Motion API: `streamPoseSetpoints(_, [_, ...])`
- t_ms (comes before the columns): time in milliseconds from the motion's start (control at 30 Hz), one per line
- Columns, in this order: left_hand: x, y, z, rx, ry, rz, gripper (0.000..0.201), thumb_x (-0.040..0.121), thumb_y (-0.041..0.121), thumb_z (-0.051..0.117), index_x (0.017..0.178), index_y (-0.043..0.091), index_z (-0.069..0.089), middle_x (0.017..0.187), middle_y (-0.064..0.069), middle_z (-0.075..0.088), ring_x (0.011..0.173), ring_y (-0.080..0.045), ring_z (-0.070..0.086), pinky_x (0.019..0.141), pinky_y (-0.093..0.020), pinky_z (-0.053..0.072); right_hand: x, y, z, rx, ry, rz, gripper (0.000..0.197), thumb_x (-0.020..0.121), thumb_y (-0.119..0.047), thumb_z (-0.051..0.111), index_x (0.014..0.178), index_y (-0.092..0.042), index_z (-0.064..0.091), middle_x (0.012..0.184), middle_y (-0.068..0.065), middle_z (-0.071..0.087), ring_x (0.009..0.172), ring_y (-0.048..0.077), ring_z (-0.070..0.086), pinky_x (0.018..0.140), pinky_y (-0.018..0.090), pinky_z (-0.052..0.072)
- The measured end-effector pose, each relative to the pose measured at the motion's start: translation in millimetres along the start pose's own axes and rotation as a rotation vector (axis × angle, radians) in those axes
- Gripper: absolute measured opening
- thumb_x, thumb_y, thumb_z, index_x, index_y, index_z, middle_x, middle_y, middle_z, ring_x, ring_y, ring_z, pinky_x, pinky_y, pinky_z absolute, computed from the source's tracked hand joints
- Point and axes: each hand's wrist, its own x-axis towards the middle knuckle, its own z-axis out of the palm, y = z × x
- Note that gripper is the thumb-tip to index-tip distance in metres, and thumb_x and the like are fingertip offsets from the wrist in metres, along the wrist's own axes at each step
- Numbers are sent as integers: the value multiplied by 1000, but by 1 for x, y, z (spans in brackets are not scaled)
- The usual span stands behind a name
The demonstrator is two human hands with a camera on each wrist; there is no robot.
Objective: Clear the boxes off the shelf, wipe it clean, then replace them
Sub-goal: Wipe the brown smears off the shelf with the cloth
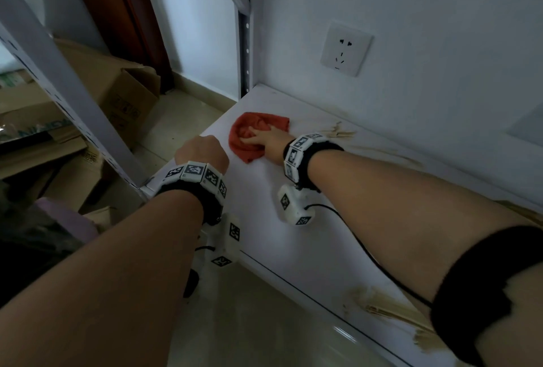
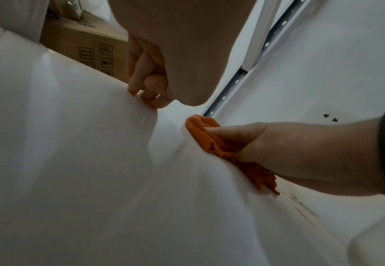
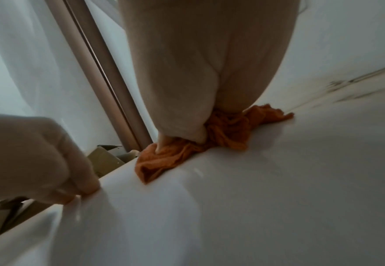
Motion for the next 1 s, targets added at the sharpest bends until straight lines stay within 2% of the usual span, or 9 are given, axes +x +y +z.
streamPoseSetpoints(167, [-2, -2, -1, -10, -11, -13, 24, 90, 7, 43, 100, 3, 64, 103, -13, 64, 95, -30, 62, 76, -31, 45, -13, 52, -8, -16, 139, 80, 52, 96, -9, 42, 145, -22, 34, 156, 6, 22, 144, 27, 20, 118, 37, 15])
streamPoseSetpoints(300, [-1, -3, 1, -27, -11, -16, 25, 91, 8, 43, 102, 4, 64, 108, -14, 65, 99, -29, 62, 72, -29, 41, -26, 78, -15, -59, 186, 173, 50, 100, -13, 32, 149, -18, 25, 157, 9, 15, 145, 28, 14, 118, 29, 9])
streamPoseSetpoints(400, [0, -2, 0, -28, -6, -16, 25, 92, 9, 42, 101, 4, 64, 107, -13, 65, 98, -28, 63, 71, -28, 40, -28, 62, -12, 2, 144, 237, 52, 100, -22, 33, 150, -16, 20, 158, 12, 9, 145, 32, 10, 119, 35, 8])
streamPoseSetpoints(533, [-3, -3, 2, -38, -16, -22, 24, 91, 8, 41, 98, 4, 64, 103, -13, 65, 83, -28, 59, 70, -30, 43, -24, 16, 7, 57, 69, 152, 62, 94, -49, 30, 149, -23, 23, 158, 11, 9, 145, 34, 9, 119, 40, 11])
streamPoseSetpoints(633, [-6, -5, 2, -70, -34, -11, 23, 91, 10, 43, 98, 3, 63, 105, -16, 65, 90, -31, 62, 74, -31, 46, -32, -11, 20, -49, 7, 39, 52, 98, -43, 35, 148, -33, 24, 159, 6, 6, 145, 32, 8, 119, 45, 9])
streamPoseSetpoints(700, [-8, -4, 2, -95, -40, 0, 22, 91, 11, 44, 97, 4, 63, 106, -16, 65, 93, -31, 63, 75, -30, 46, -42, -12, 23, -88, -16, -53, 47, 100, -40, 34, 146, -37, 26, 159, 1, 6, 146, 30, 5, 119, 42, 3])
streamPoseSetpoints(767, [-10, -4, 3, -113, -32, -4, 19, 91, 10, 44, 85, 7, 61, 103, -15, 66, 83, -29, 61, 72, -29, 45, -50, -2, 21, -82, -5, -114, 44, 101, -31, 36, 145, -35, 30, 159, 0, 8, 146, 30, 3, 117, 36, -1])
streamPoseSetpoints(867, [-13, -6, 5, -139, -23, -23, 27, 90, 6, 43, 63, 10, 47, 94, -14, 66, 72, -25, 54, 72, -28, 45, -61, 28, 16, 16, 56, -20, 46, 101, -24, 38, 146, -27, 31, 158, 4, 10, 146, 28, 6, 115, 28, 3])
streamPoseSetpoints(1000, [-13, -6, 4, -158, -44, -37, 29, 89, 5, 44, 61, 10, 46, 94, -15, 66, 76, -26, 56, 78, -30, 48, -67, 70, -1, 25, 117, 220, 53, 97, -16, 44, 147, -20, 30, 156, 10, 19, 144, 29, 19, 117, 35, 17])
